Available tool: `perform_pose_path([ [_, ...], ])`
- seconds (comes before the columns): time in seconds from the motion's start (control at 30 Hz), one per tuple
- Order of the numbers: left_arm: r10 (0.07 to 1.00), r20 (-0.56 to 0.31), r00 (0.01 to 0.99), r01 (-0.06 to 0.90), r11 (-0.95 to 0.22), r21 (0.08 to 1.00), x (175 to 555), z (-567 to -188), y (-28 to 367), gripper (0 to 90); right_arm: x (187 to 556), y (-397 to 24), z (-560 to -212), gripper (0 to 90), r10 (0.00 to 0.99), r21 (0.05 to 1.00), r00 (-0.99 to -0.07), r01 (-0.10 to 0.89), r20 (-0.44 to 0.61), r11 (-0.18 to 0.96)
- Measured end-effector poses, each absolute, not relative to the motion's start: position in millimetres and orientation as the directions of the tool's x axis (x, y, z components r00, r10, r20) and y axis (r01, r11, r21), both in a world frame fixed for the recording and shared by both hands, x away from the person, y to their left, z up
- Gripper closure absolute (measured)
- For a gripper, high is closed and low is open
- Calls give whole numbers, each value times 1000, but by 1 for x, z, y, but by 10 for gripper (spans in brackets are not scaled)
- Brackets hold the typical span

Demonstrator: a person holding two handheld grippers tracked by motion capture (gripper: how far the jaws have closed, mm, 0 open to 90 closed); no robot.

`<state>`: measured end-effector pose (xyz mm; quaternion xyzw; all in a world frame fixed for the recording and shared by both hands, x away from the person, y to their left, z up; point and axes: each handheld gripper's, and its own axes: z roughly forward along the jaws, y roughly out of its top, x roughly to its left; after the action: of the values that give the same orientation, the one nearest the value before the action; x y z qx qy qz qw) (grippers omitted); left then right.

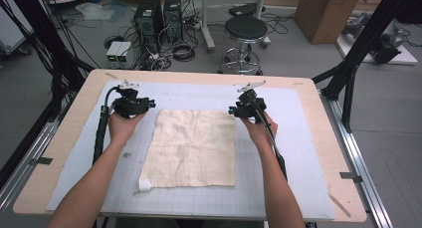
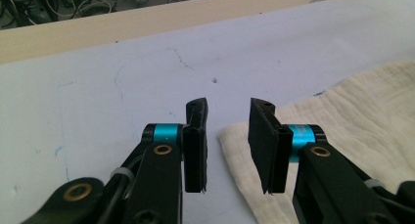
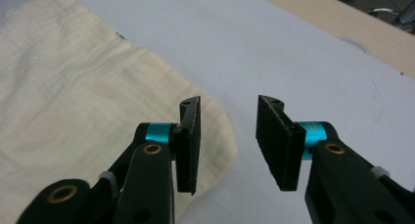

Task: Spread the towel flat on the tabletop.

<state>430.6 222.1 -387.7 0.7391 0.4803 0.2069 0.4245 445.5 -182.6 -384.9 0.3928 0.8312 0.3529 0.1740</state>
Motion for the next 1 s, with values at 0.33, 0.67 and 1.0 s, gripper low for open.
perform_pose_path([
  [0.33,821,-110,561,480,-214,851,383,-386,224,643,400,-188,-369,557,708,777,-706,463,32,427],
  [0.67,748,-81,659,414,-270,869,322,-395,228,582,335,-188,-375,453,610,832,-792,359,31,424],
  [1.0,684,-52,727,387,-346,855,275,-417,225,504,295,-192,-404,343,540,819,-837,371,91,438],
])
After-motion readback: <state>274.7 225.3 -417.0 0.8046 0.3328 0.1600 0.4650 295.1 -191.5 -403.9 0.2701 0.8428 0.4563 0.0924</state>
